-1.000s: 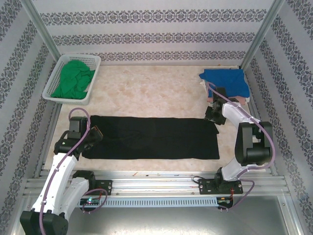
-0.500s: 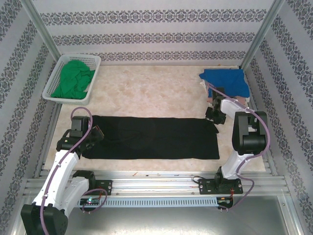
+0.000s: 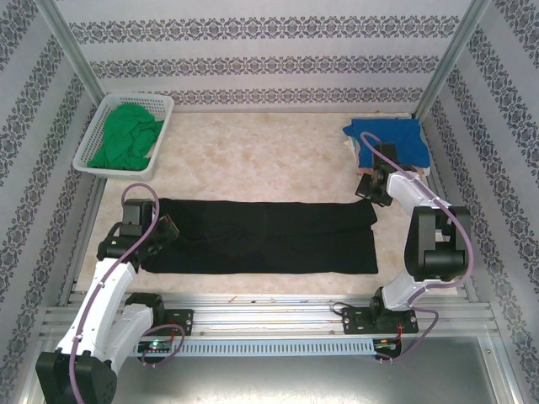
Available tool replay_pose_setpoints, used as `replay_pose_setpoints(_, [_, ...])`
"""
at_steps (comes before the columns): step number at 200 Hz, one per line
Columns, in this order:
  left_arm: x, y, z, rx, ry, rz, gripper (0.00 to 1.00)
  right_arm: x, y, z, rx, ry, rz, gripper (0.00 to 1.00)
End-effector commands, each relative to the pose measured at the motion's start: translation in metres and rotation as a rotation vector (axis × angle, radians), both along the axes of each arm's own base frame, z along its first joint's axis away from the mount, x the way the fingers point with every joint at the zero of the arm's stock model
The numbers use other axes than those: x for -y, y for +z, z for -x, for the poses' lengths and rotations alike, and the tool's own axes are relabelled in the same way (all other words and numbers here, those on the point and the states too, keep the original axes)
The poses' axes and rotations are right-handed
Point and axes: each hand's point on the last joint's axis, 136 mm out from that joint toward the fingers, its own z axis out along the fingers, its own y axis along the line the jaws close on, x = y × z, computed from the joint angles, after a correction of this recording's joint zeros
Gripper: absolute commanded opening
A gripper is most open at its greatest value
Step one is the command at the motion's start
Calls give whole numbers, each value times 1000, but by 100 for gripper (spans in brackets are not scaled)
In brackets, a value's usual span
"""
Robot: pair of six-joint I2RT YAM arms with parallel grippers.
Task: Fold and stack the t-shirts
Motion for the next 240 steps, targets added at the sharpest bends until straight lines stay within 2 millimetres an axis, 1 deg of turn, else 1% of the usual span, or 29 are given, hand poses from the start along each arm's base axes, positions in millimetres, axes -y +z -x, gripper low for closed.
replay_pose_setpoints(1, [-1, -1, -1, 20, -16, -27, 0, 6, -17, 5, -52, -18, 4, 5])
replay_pose_setpoints(17, [-1, -1, -1, 20, -20, -32, 0, 7, -13, 14, -55, -30, 9, 8])
replay_pose_setpoints(26, [-2, -1, 0, 18, -20, -40, 0, 9, -7, 20, -36, -40, 15, 12])
replay_pose_setpoints(36, [-2, 0, 0, 16, -22, -46, 0, 14, 3, 26, -16, -52, 29, 14])
replay_pose_setpoints(41, [-3, -1, 1, 14, -23, -47, 0, 16, 8, 29, -7, -58, 34, 17])
replay_pose_setpoints(49, [-2, 0, 0, 16, -25, -48, 0, 21, 14, 34, 0, -66, 52, 27])
replay_pose_setpoints(58, [-2, 0, 0, 22, -24, -47, 0, 29, 20, 41, -8, -94, 68, 41])
replay_pose_setpoints(62, [-2, 0, 0, 25, -26, -44, 0, 31, 22, 43, -11, -99, 70, 42])
replay_pose_setpoints(69, [-1, 1, -1, 30, -28, -43, 0, 32, 28, 47, -9, -102, 68, 42])
replay_pose_setpoints(75, [-1, 0, -2, 28, -30, -42, 0, 29, 34, 48, 2, -92, 62, 39])
replay_pose_setpoints(85, [-1, 1, -2, 27, -33, -41, 0, 21, 42, 49, 39, -78, 36, 38])
replay_pose_setpoints(99, [1, 1, -3, 28, -37, -35, 0, -6, 52, 43, 123, -26, -44, 38])
replay_pose_setpoints(106, [1, 1, -3, 32, -39, -31, 0, -23, 51, 40, 143, 12, -81, 39])
replay_pose_setpoints(114, [2, 1, -4, 34, -37, -29, 0, -40, 44, 39, 125, 56, -100, 39])
replay_pose_setpoints(125, [2, 2, -5, 39, -38, -25, 0, -51, 28, 38, 60, 81, -87, 39])
replay_pose_setpoints(134, [3, 3, -6, 45, -40, -21, 0, -52, 10, 38, 0, 78, -87, 39])
replay_pose_setpoints(147, [6, 9, -10, 68, -54, -11, 0, -48, -11, 38, -59, 57, -83, 37])
replay_pose_setpoints(164, [12, 23, -19, 110, -104, -5, 0, -44, -28, 35, -89, 35, -94, 38])
replay_pose_setpoints(178, [22, 34, -24, 142, -157, 26, 0, -39, -37, 32, -112, 19, -104, 39])
replay_pose_setpoints(185, [26, 35, -24, 144, -162, 46, 0, -37, -38, 30, -114, 14, -105, 39])
replay_pose_setpoints(192, [26, 32, -23, 132, -141, 63, 0, -35, -37, 29, -115, 9, -105, 39])
replay_pose_setpoints(210, [33, 16, -13, 93, -124, 80, 0, -36, -27, 25, -87, 14, -114, 42])
replay_pose_setpoints(228, [28, 9, 5, 71, -91, 37, 0, -47, -8, 21, -36, 50, -108, 46])
replay_pose_setpoints(240, [24, 10, 13, 80, -66, 37, 0, -66, 7, 17, 4, 108, -97, 48])
